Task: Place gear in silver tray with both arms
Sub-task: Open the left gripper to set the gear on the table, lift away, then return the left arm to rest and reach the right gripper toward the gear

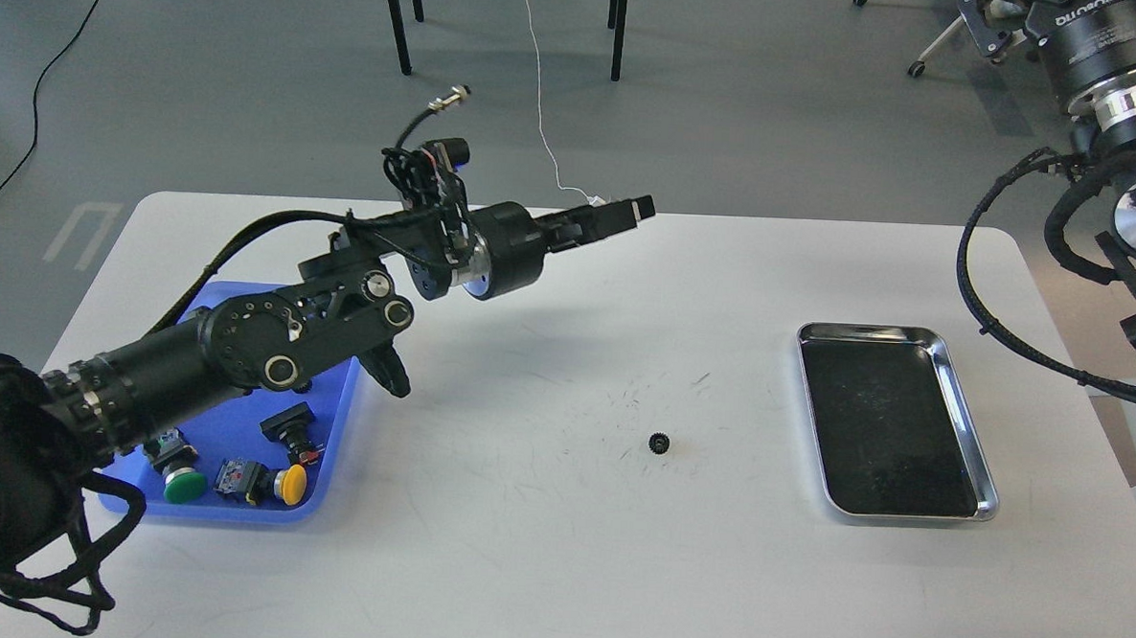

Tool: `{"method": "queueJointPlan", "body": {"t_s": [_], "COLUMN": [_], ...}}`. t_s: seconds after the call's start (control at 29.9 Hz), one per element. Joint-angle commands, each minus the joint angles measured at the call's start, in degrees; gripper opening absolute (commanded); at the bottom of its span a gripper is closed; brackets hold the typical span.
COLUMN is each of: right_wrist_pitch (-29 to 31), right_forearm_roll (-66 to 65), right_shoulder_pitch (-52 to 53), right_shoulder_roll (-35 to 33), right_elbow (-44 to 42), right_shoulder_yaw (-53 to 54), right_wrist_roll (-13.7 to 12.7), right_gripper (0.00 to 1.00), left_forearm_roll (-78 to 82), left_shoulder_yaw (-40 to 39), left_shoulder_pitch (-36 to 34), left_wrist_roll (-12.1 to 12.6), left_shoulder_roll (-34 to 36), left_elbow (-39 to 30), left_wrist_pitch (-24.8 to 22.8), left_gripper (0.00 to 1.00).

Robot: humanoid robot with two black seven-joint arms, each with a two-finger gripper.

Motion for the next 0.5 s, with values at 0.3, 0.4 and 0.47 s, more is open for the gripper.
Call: {"method": "queueJointPlan", "body": {"t_s": [0.3, 0.4, 0.47], "right_wrist_pitch": [0.84, 0.84, 0.84], "right_forearm_roll": [-17.23, -20.57, -23.20], "right_shoulder_pitch": [21.77, 25.73, 28.28], "right_shoulder_roll": [-0.54, 1.04, 3.32], "right_elbow": [1.14, 1.22, 1.31], "right_shoulder_yaw": [-32.38, -39.08, -43.03], "right_wrist_roll": [-0.26, -0.26, -0.26], "right_gripper": [1.00, 0.99, 0.99], "left_forearm_roll": [-49.16, -53.92, -56.03], "left_shoulder_yaw": [-10.36, -14.50, -17.66], "left_shoulder_pitch": [2.11, 3.69, 5.36], "left_wrist_roll": [-0.90, -0.81, -0.72], "left_shoulder_roll": [9.61, 9.61, 9.61], "left_elbow": [5.49, 8.48, 10.24], "left_wrist_pitch": [-3.45, -5.13, -6.44], "left_gripper": [0.94, 0.94, 0.94]}}
